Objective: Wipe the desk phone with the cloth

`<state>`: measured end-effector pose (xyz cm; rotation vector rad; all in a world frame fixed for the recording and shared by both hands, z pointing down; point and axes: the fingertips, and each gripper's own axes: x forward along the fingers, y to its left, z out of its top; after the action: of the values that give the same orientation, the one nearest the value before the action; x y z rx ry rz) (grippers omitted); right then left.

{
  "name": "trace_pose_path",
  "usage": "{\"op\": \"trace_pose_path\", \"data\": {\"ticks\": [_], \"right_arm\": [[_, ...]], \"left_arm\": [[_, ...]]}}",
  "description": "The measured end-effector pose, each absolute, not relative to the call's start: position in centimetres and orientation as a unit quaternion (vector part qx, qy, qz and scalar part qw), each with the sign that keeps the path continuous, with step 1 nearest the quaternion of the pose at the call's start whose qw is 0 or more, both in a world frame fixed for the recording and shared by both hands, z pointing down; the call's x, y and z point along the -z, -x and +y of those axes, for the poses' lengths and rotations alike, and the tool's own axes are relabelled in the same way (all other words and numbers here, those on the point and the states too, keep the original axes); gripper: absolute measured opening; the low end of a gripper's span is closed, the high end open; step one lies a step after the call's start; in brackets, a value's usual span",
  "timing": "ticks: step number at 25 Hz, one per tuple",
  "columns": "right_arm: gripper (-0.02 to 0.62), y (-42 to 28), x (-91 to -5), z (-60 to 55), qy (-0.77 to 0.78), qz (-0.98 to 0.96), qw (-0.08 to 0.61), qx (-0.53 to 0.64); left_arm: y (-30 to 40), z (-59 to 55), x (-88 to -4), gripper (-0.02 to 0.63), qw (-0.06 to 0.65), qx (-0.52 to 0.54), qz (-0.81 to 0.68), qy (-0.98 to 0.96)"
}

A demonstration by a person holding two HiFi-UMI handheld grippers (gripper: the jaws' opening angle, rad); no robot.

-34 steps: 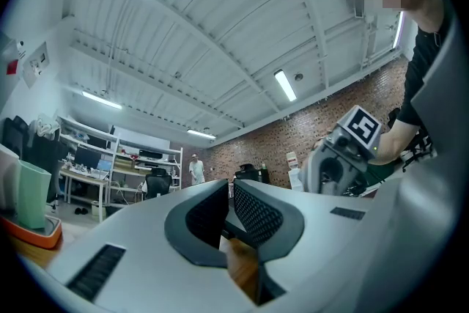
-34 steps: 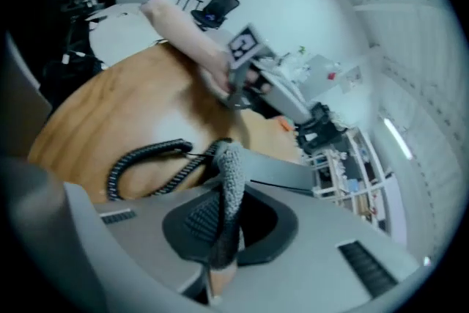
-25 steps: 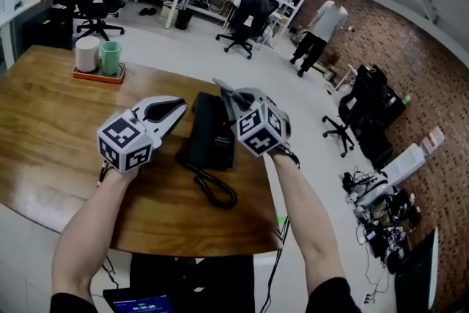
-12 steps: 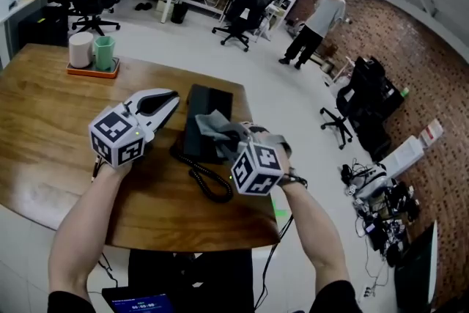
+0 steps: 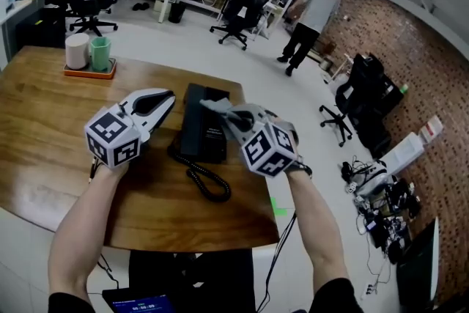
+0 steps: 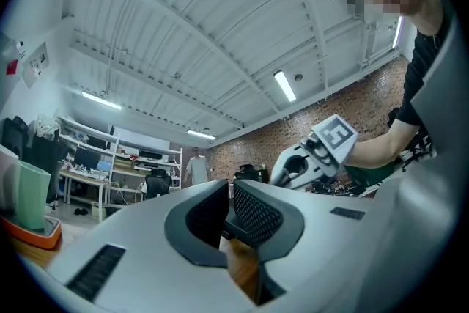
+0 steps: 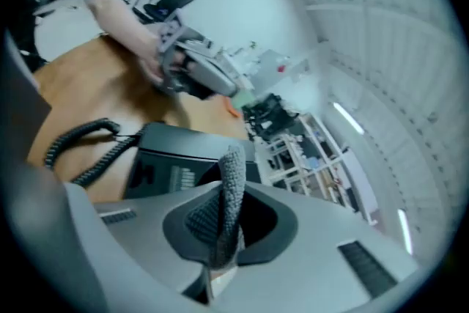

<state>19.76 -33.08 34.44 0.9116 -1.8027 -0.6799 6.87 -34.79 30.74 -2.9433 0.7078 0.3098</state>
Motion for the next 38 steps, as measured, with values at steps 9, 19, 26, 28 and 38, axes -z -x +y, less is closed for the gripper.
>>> {"op": "trace_pose_path", "data": {"ticks": [9, 19, 26, 28, 38], "right_arm": [[0.025, -22.9, -33.5, -41.0, -0.472, -0.688, 0.483, 0.265], [0.025, -20.3, -37.5, -33.3, -0.344, -0.691, 0.557, 0.308], [0.025, -17.9, -40.7, -26.8, -0.276, -0.697, 0.579, 0.321], [0.023, -17.5, -41.5, -25.0, -0.252, -0.705, 0.584, 0.314], [0.025, -16.8, -31.2, -23.9, -0.361, -0.901, 0.199, 0.134]], "left_arm": [[-7.1, -34.5, -30.6, 0.017, 0.051, -0.104, 0.232, 0.966], [-7.0, -34.6, -30.5, 0.017, 0.055, -0.101, 0.230, 0.966], [-7.2, -34.5, -30.8, 0.016, 0.059, -0.093, 0.223, 0.969], [-7.2, -34.4, -30.8, 0.017, 0.059, -0.092, 0.221, 0.969], [-7.2, -34.3, -31.0, 0.017, 0.062, -0.088, 0.215, 0.971]]}}
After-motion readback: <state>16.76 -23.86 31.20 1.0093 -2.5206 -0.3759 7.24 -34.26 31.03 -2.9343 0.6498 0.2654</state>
